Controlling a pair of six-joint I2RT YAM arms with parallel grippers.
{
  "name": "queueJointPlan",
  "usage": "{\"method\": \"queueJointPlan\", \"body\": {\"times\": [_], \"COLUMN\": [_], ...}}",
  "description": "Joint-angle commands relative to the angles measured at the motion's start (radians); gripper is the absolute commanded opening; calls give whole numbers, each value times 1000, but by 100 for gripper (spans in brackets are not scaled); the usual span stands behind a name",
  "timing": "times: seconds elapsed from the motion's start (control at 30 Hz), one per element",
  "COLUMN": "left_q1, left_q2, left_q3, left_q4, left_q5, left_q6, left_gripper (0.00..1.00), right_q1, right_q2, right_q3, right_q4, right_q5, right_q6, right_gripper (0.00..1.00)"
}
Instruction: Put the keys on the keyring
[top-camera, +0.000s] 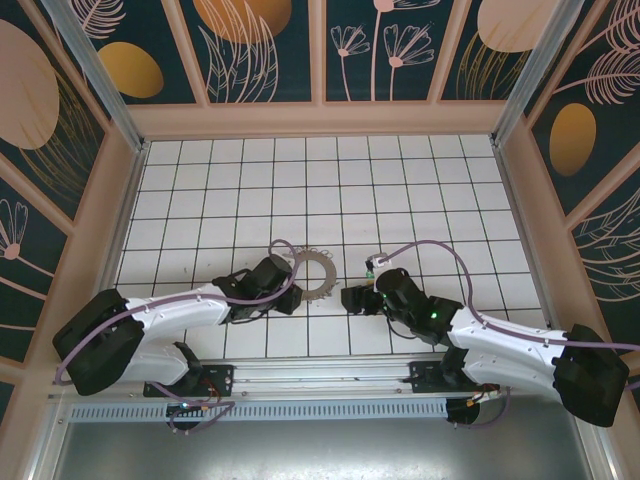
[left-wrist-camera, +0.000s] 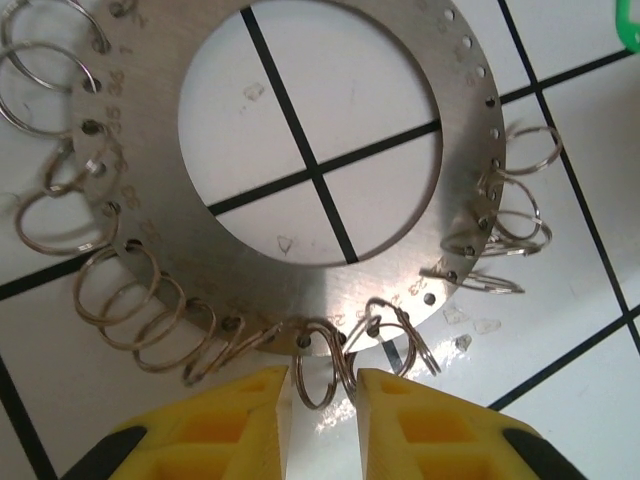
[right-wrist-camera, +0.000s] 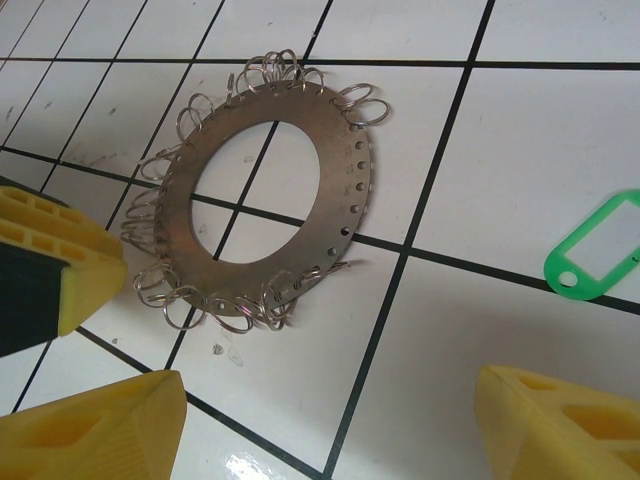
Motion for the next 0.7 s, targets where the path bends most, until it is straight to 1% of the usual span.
{"method": "queueJointPlan", "body": {"times": [0.0, 0.17, 0.43, 0.53, 0.67], "left_q1": [-5, -7, -8, -7, -8], "left_q2": [17, 54, 87, 82, 61], "left_q3": [-16, -7, 9, 14, 18], "left_q4": [-10, 12, 11, 11, 11], "left_q5": [3, -2, -33, -35, -29], "left_q6": [23, 26, 48, 52, 56], "left_gripper": [24, 20, 21, 23, 31], "right_q1": [-10, -10, -14, -17, -21], "right_q2": [-18, -21, -47, -52, -53], "right_q3": [-12, -12, -27, -26, -26], "right_q4": [39, 39, 29, 28, 27], "right_q5": [21, 16, 26, 26, 24], "right_q6": [14, 14, 17, 14, 11], "right_gripper": [77, 77, 77, 78, 78]}}
